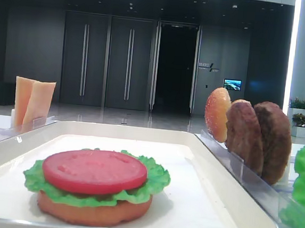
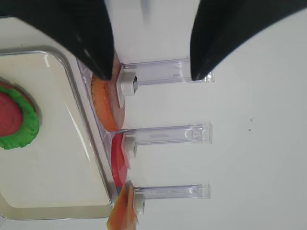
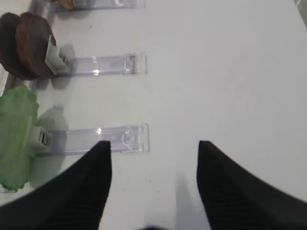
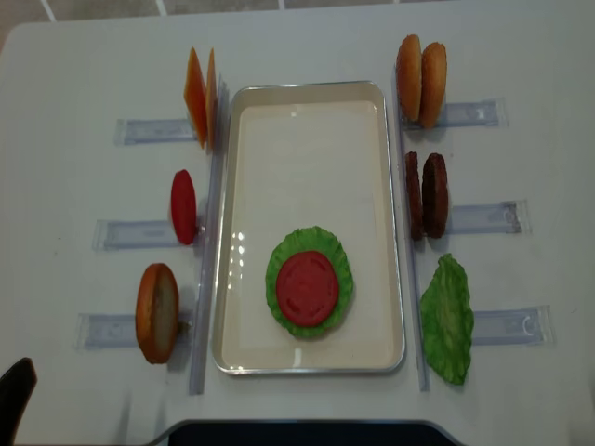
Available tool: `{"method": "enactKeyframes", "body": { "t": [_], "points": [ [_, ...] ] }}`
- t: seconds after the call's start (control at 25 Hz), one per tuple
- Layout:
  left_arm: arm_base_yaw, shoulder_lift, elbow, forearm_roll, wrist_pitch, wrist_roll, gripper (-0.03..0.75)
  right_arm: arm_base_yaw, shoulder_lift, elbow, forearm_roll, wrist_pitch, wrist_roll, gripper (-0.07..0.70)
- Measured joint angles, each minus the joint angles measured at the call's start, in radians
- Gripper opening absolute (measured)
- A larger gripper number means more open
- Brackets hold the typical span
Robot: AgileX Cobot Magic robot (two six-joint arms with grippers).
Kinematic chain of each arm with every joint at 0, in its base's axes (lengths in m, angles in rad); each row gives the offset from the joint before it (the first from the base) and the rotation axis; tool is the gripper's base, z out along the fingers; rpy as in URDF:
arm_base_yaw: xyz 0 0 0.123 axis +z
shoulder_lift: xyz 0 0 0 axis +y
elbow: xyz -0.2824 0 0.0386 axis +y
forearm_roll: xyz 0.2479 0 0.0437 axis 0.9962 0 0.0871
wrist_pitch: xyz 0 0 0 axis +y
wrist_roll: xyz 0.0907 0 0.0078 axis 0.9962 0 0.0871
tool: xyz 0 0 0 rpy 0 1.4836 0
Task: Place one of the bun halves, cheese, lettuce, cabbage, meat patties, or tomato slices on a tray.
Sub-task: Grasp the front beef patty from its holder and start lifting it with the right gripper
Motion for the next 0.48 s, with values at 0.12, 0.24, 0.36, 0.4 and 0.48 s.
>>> {"method": "enactKeyframes", "body": {
  "t": [0.12, 0.24, 0.36, 0.4, 0.48],
  "points": [
    [0.0, 0.0, 0.0, 0.0, 0.0, 0.0, 0.399, 0.0, 0.1, 0.0, 0.0, -0.001, 0.0, 0.408],
    [0.0, 0.0, 0.0, 0.0, 0.0, 0.0, 0.399, 0.0, 0.208, 0.001, -0.003, -0.001, 0.0, 0.408],
    [0.0, 0.0, 0.0, -0.001, 0.0, 0.0, 0.399, 0.0, 0.314, -0.003, -0.004, 0.004, 0.0, 0.408],
    [0.0, 0.0, 0.0, -0.001, 0.0, 0.0, 0.399, 0.0, 0.351, -0.009, -0.004, 0.012, 0.0, 0.408],
    [0.0, 0.0, 0.0, -0.001, 0.0, 0.0, 0.399, 0.0, 0.421, -0.026, -0.002, 0.027, 0.0, 0.408]
  ]
}}
